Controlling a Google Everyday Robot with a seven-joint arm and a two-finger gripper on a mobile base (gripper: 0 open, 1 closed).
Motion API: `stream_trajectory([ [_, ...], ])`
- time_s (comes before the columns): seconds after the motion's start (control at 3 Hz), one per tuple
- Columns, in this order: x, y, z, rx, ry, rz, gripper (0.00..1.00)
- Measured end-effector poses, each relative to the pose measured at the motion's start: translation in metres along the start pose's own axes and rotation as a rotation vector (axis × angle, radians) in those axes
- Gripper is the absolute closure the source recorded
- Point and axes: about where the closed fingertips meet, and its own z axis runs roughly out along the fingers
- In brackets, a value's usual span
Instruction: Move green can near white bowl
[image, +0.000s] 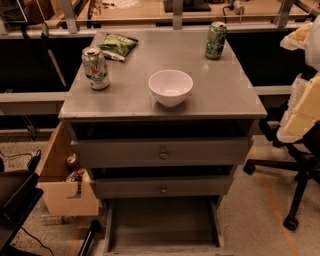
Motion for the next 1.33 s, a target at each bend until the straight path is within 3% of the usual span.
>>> stream_trajectory([
  [0.33, -0.001, 0.0, -0.001, 0.009, -0.002, 0.001, 0.0],
  [0.67, 0.002, -0.027, 0.008, 0.075, -0.043, 0.026, 0.0],
  [1.0, 0.01, -0.096, 0.025, 0.176, -0.167, 0.106, 0.0],
  [1.33, 0.029, -0.164, 0.046, 0.276, -0.331, 0.205, 0.0],
])
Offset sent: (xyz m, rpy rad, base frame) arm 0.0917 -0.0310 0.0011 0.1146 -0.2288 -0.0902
